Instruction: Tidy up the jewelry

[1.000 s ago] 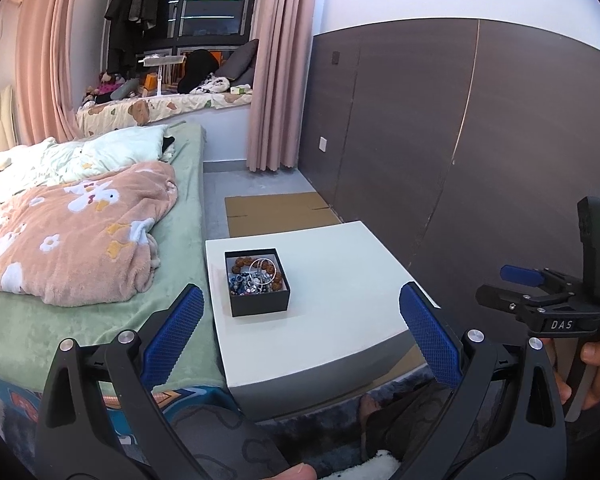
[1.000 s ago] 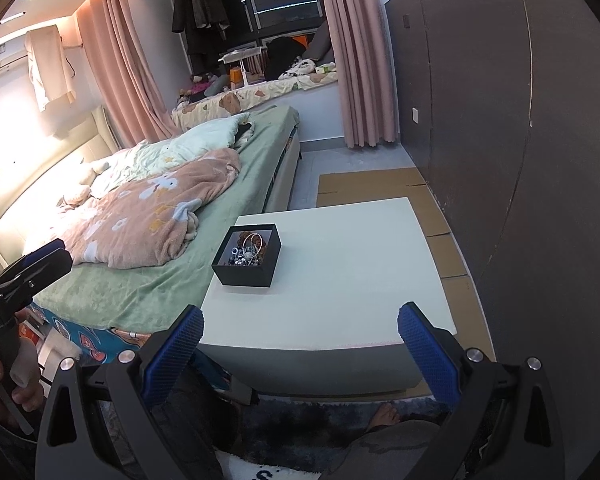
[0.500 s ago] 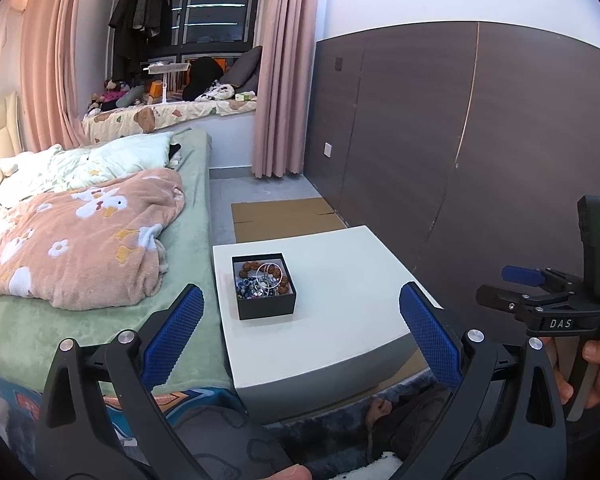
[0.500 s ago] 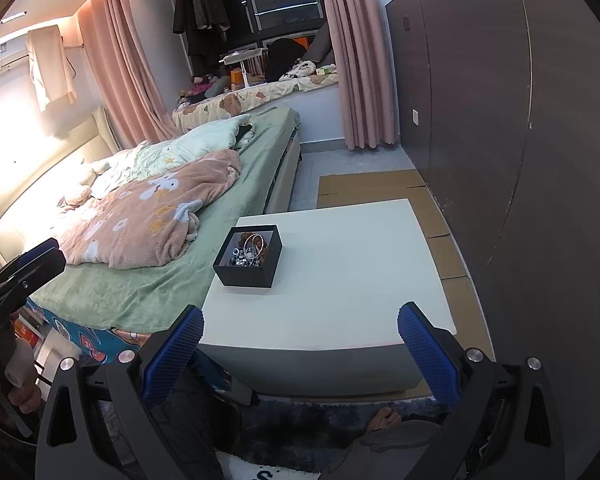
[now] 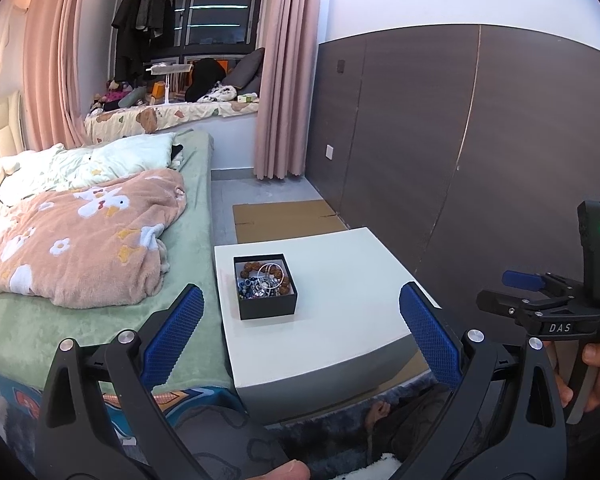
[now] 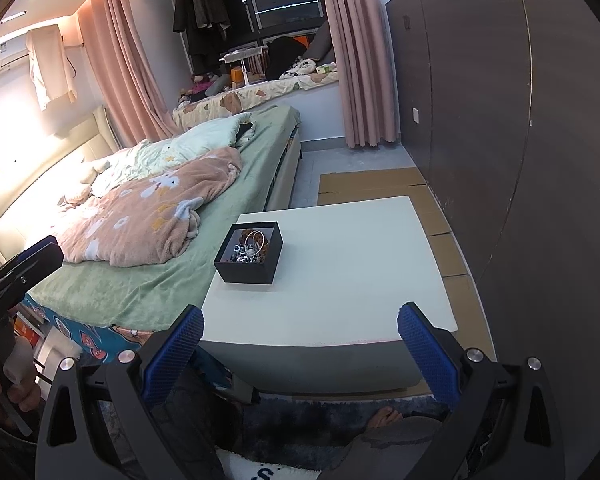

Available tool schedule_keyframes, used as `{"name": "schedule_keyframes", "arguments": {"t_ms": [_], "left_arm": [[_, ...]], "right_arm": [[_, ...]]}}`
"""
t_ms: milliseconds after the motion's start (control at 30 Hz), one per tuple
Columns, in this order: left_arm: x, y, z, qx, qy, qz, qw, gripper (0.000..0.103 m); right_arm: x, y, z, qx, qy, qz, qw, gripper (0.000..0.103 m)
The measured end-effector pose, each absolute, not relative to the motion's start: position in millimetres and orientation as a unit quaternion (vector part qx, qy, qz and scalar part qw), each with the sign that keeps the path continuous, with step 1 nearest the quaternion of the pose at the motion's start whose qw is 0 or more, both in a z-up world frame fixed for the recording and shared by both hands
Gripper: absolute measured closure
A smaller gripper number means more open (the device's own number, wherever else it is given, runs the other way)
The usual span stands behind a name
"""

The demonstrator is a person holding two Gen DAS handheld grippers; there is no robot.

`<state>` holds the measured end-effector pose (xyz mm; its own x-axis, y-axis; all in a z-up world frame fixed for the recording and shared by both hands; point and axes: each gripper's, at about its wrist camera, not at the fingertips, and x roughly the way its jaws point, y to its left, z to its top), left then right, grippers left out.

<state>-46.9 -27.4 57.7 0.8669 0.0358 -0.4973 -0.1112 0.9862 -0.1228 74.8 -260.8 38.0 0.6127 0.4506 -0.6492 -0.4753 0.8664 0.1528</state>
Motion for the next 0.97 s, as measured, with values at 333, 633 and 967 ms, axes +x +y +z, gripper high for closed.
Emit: {"name": "schedule_keyframes", "arguments": {"t_ms": [333,633,967], "left_arm": [[-36.6,-28.1,52.4,-0.063,0.263,0.059,0.961,0.005],[-27.0,-23.6,47.8,-0.064,0.265,0.053,0.961,0.005],[1.7,-11.3,34.9,-0.063,0.288,0.049,0.954,0.005]], "right_arm": [[76.0,-258.3,33.0,-0.019,0.363,0.258,0.895,0.008],[86.1,-257.9,26.3,-0.01,0.37,0.253,0.894,0.008],[111.9,-241.9,7.9,-0.008,0.391,0.251,0.885,0.008]]}}
